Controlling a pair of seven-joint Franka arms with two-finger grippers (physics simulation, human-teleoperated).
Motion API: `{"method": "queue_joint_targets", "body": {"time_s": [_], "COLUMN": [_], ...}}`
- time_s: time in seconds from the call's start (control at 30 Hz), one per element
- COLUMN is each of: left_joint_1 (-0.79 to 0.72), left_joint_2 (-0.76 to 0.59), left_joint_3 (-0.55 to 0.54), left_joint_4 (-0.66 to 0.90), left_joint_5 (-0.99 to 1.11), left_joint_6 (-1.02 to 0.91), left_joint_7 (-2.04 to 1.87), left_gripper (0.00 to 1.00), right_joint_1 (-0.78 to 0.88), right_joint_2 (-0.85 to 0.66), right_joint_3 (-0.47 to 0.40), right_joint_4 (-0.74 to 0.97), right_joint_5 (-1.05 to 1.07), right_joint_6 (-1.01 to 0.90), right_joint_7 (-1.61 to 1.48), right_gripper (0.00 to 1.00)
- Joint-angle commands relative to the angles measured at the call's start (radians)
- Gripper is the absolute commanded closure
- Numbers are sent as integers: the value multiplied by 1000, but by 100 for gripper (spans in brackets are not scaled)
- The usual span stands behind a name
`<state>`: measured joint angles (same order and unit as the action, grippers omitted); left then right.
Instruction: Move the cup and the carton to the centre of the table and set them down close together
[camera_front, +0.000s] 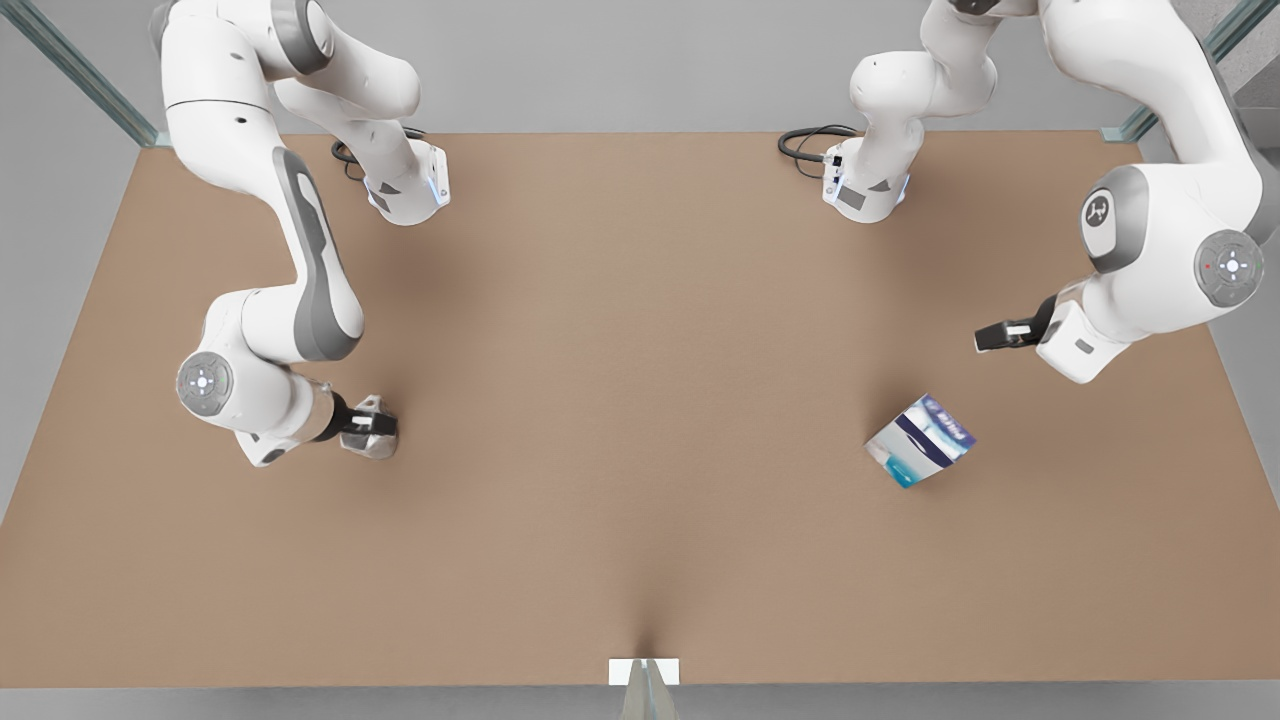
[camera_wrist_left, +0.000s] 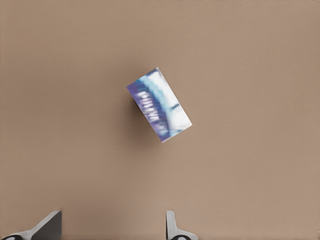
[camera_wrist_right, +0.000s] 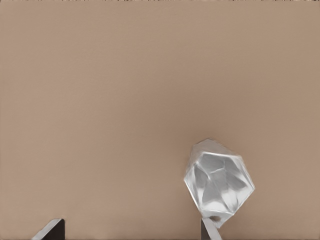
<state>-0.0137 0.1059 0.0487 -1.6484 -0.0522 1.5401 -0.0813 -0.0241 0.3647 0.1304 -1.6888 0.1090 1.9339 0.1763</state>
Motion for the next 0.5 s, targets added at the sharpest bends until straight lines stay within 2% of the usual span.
{"method": "queue_joint_targets", "body": {"time_s": [0.0, 0.03, 0.1, 0.2, 0.3, 0.37, 0.47], "left_joint_1": [0, 0, 0, 0, 0, 0, 0], "left_joint_2": [0, 0, 5, 17, 23, 23, 24], "left_joint_3": [0, 0, 0, 0, 0, 0, 0], "left_joint_4": [-4, -5, -5, -4, -7, -10, -16], "left_joint_5": [0, 0, 0, 2, 2, 2, 2], "left_joint_6": [0, 0, 2, 0, 0, -2, 0], "left_joint_7": [0, 0, 3, 2, 2, 2, 3], "left_gripper": [0, 0, 0, 0, 0, 0, 0], "right_joint_1": [7, 49, 76, 76, 79, 105, 107], "right_joint_2": [3, 13, 26, 34, 53, 72, 99], "right_joint_3": [-6, -64, -126, -127, -129, -206, -230], "right_joint_4": [0, 8, 20, 21, 12, 11, 8], "right_joint_5": [0, 0, 15, 127, 143, 138, 144], "right_joint_6": [0, -1, -6, 5, 46, 57, 92], "right_joint_7": [-8, -14, -80, -80, -98, -166, -204], "right_gripper": [0, 0, 0, 0, 0, 0, 0]}}
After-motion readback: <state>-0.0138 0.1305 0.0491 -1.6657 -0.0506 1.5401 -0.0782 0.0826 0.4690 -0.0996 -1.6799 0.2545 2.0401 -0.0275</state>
